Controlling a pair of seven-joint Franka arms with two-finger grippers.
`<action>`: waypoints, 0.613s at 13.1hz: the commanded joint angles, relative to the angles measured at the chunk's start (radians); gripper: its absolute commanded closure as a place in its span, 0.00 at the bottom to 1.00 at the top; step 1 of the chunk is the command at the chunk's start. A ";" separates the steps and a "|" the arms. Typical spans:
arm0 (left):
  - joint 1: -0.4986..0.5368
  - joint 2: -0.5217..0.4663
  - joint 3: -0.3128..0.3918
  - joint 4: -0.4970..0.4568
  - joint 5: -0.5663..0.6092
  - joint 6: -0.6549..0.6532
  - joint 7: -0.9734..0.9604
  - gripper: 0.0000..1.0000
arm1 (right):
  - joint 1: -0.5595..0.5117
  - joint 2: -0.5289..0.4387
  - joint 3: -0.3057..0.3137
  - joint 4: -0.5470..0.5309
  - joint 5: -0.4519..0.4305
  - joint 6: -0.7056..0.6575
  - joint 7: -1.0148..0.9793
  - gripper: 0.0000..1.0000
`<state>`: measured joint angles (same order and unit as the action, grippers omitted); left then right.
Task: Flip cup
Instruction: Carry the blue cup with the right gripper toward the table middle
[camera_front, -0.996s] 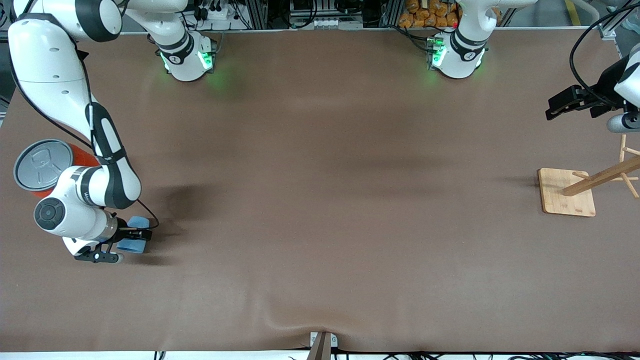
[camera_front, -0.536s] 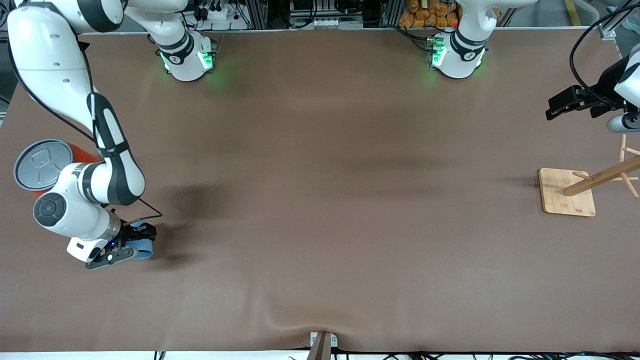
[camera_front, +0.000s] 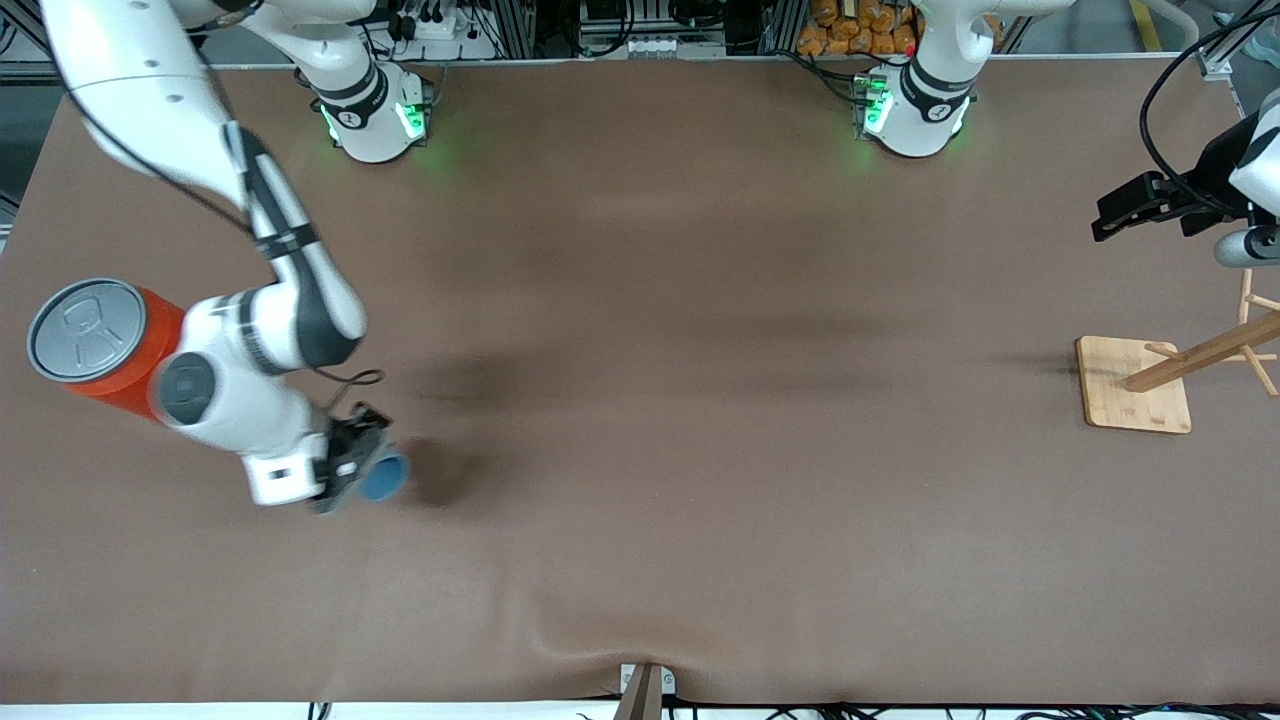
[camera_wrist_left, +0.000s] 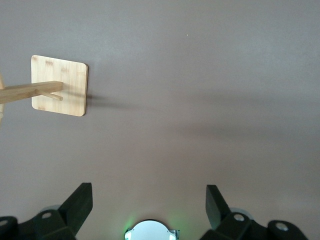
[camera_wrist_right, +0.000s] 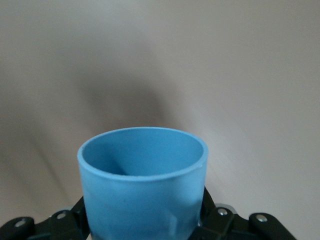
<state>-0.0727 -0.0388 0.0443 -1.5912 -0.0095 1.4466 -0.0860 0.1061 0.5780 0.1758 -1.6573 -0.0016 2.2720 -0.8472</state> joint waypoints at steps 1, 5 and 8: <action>0.004 0.011 -0.008 0.023 0.002 -0.018 -0.017 0.00 | 0.159 -0.014 -0.009 -0.022 -0.001 0.020 -0.041 0.60; 0.002 0.016 -0.008 0.025 0.000 -0.020 -0.017 0.00 | 0.358 0.083 -0.010 0.024 -0.008 0.084 -0.038 0.60; 0.001 0.017 -0.008 0.022 0.000 -0.020 -0.017 0.00 | 0.467 0.166 -0.044 0.082 -0.056 0.109 -0.023 0.60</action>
<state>-0.0741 -0.0339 0.0421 -1.5912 -0.0095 1.4466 -0.0860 0.5283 0.6738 0.1681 -1.6511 -0.0235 2.3655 -0.8492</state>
